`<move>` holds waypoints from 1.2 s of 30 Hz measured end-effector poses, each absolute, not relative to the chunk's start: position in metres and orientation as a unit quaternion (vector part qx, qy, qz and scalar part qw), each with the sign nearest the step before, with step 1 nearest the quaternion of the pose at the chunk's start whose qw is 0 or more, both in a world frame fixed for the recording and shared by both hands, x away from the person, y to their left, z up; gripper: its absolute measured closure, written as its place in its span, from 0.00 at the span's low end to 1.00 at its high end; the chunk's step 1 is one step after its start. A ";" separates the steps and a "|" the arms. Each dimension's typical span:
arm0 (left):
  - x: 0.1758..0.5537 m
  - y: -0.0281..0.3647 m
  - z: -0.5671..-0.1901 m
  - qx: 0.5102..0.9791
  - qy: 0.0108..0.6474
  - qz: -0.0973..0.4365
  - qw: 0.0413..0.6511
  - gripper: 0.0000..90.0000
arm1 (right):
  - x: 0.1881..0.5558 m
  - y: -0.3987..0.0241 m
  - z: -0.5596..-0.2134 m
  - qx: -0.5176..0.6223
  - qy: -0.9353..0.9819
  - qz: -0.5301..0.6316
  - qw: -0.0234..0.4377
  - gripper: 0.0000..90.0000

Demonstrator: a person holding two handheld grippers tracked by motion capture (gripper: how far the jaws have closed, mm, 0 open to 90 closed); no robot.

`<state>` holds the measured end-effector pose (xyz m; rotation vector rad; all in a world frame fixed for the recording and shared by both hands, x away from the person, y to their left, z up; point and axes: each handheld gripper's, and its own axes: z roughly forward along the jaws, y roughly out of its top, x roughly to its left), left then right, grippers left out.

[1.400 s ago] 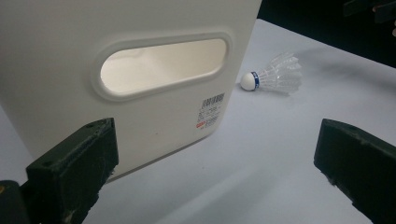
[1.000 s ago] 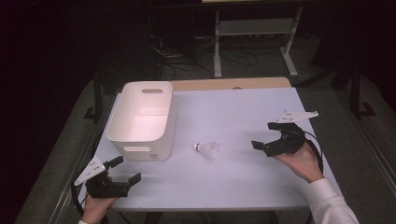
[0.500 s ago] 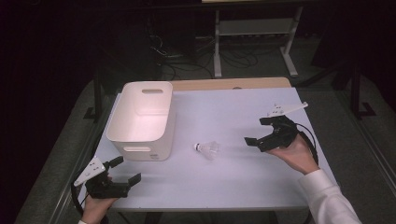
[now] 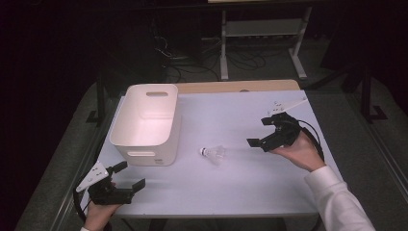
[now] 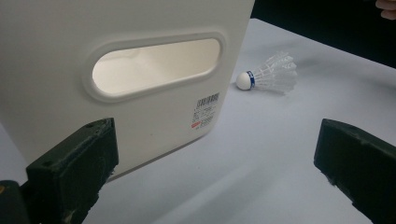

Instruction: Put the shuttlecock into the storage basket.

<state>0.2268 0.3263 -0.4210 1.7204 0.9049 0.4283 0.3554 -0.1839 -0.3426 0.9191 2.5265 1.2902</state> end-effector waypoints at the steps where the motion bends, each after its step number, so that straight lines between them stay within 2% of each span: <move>1: 0.227 0.326 -0.421 0.726 0.381 0.180 0.544 0.00 | 0.357 -0.183 -0.342 0.306 0.846 0.429 0.080 0.00; 36: 0.226 0.326 -0.421 0.727 0.380 0.178 0.543 0.00 | 0.380 -0.144 -0.317 0.274 0.878 0.390 0.049 0.00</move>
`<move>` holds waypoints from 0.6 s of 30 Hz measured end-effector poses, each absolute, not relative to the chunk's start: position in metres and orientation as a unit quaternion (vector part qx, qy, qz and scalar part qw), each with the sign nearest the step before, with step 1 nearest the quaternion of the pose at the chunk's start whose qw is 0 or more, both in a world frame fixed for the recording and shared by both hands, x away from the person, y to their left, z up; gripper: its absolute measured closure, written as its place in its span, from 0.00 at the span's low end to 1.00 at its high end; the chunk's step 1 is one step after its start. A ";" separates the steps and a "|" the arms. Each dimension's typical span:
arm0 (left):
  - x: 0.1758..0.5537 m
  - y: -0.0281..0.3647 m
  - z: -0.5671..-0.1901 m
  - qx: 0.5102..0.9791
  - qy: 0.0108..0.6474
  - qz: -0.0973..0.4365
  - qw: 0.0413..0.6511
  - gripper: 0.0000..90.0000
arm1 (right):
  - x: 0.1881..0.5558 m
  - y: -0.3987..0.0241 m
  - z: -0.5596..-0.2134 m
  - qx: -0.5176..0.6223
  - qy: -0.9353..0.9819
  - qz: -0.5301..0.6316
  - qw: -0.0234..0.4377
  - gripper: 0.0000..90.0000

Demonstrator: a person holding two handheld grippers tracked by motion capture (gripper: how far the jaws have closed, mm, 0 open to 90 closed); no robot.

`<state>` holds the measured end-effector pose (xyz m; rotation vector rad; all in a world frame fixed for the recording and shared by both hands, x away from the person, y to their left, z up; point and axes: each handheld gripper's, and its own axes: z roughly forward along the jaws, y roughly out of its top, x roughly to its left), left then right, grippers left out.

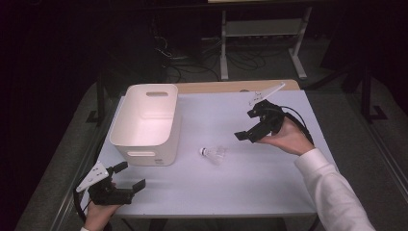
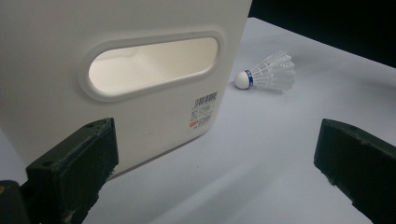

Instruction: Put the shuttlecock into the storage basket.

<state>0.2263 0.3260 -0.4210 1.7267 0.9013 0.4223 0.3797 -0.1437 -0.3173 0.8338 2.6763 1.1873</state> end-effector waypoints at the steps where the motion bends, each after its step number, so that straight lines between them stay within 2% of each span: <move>1: 0.226 0.326 -0.421 0.728 0.380 0.178 0.543 0.00 | 0.380 -0.143 -0.317 0.271 0.879 0.390 0.048 0.00; 18: 0.226 0.327 -0.420 0.728 0.378 0.179 0.543 0.00 | 0.397 -0.119 -0.317 0.244 0.900 0.360 0.038 0.00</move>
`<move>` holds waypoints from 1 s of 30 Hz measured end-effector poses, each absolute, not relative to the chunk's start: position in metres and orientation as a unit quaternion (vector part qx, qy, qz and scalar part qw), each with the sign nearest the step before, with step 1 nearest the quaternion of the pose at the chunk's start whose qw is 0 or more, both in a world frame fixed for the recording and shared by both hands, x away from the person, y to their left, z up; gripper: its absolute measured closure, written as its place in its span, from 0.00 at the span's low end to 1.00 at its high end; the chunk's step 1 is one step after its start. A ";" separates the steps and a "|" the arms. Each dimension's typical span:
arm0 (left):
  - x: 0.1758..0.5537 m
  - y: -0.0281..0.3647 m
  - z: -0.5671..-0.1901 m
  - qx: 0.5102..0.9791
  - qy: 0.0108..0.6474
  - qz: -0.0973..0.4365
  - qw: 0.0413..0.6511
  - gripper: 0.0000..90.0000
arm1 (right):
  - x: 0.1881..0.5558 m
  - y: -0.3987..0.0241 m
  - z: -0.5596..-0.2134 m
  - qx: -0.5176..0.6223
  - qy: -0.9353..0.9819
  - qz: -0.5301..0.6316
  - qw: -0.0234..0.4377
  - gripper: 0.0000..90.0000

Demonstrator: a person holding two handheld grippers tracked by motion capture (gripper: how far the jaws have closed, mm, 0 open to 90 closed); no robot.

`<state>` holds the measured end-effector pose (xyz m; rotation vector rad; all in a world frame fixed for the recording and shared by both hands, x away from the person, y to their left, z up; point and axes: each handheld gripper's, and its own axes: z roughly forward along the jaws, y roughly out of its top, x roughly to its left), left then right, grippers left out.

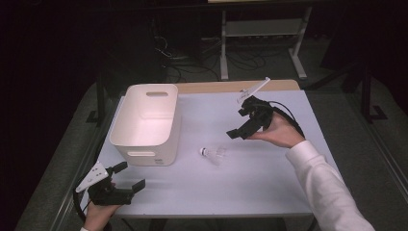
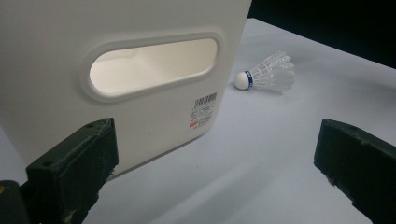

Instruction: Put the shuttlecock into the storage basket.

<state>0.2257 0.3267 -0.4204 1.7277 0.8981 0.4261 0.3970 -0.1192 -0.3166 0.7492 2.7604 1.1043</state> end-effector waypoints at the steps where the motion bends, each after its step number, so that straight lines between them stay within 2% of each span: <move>1: 0.226 0.327 -0.420 0.728 0.378 0.179 0.543 0.00 | 0.397 -0.119 -0.317 0.244 0.900 0.360 0.038 0.00; 30: 0.226 0.326 -0.421 0.728 0.378 0.178 0.544 0.00 | 0.420 -0.089 -0.320 0.212 0.924 0.317 0.006 0.00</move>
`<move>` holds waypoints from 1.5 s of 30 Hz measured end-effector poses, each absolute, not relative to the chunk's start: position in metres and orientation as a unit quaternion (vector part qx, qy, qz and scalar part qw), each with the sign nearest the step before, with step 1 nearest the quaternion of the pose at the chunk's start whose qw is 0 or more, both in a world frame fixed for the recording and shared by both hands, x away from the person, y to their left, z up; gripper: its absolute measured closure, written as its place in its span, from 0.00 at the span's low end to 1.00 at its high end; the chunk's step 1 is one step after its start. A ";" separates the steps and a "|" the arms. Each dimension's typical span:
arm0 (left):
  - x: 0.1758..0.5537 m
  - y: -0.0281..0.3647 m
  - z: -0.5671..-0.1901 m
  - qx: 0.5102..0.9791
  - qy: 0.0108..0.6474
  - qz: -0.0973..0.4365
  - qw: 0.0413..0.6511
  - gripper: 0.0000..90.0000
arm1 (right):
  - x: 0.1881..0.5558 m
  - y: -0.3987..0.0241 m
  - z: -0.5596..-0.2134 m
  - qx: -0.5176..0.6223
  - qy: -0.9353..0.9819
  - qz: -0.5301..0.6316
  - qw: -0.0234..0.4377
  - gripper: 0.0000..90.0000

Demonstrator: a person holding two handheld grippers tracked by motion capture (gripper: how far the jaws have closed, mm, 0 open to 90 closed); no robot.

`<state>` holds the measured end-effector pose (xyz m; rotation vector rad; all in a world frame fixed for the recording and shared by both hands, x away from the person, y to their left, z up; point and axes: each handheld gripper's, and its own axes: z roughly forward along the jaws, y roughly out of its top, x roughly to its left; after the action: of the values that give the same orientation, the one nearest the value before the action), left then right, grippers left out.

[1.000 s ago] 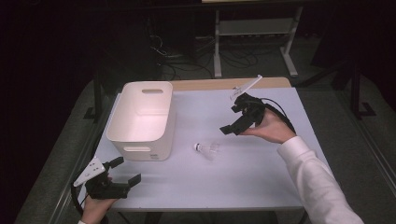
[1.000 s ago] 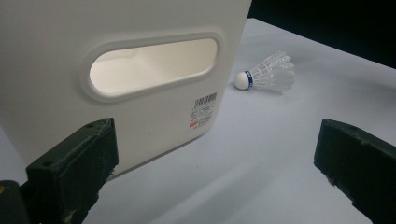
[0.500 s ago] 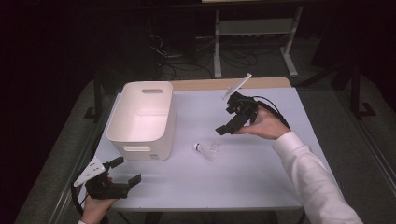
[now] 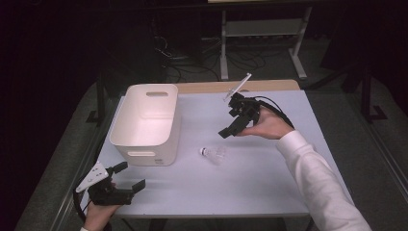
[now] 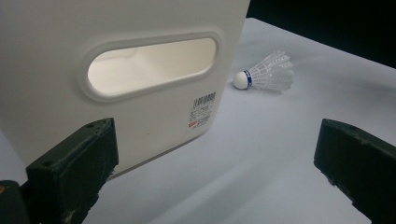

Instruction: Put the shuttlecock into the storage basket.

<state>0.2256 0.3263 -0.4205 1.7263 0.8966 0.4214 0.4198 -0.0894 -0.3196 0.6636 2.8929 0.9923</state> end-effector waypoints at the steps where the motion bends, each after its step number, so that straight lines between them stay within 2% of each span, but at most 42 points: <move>1: 0.226 0.326 -0.421 0.728 0.378 0.178 0.544 0.00 | 0.420 -0.089 -0.320 0.212 0.924 0.317 0.006 0.00; 14: 0.226 0.325 -0.421 0.720 0.381 0.176 0.552 0.00 | 0.429 -0.073 -0.328 0.205 0.935 0.289 -0.015 0.00; 15: 0.226 0.326 -0.421 0.725 0.377 0.179 0.547 0.00 | 0.430 -0.070 -0.330 0.202 0.936 0.286 -0.027 0.00; 45: 0.226 0.327 -0.421 0.728 0.377 0.178 0.544 0.00 | 0.444 -0.039 -0.353 0.192 0.949 0.243 -0.065 0.00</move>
<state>0.2258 0.3271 -0.4205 1.7284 0.8943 0.4232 0.4436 -0.0387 -0.3533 0.6283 3.1096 0.7982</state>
